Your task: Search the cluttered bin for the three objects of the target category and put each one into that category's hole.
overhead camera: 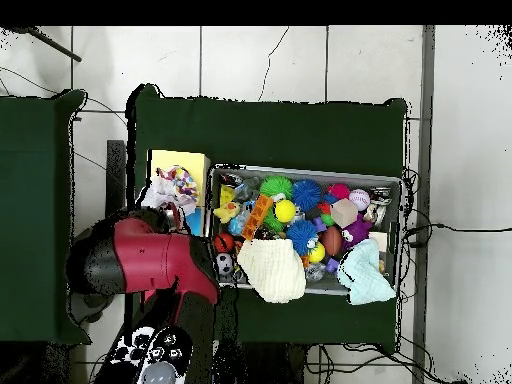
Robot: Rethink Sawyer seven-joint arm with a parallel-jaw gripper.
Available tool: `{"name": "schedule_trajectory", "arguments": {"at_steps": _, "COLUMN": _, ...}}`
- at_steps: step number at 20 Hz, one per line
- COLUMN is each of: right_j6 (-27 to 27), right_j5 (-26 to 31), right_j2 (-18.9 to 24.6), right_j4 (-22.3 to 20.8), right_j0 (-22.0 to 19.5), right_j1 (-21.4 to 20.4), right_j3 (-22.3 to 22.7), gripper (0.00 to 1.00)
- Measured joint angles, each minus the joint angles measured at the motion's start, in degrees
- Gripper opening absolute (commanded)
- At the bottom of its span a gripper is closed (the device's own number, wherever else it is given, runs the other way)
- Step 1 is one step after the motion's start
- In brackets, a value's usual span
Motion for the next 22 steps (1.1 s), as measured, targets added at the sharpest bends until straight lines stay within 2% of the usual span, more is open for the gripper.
{"name": "schedule_trajectory", "arguments": {"at_steps": 10, "right_j6": 0.0, "right_j5": -3.7, "right_j2": -1.1, "right_j4": 0.0, "right_j0": -0.2, "right_j1": 3.0, "right_j3": -0.4, "gripper": 0.0}}
{"name": "schedule_trajectory", "arguments": {"at_steps": 22, "right_j6": 0.0, "right_j5": -3.9, "right_j2": -1.6, "right_j4": 1.4, "right_j0": -0.2, "right_j1": 4.5, "right_j3": -1.0, "gripper": 0.0}}
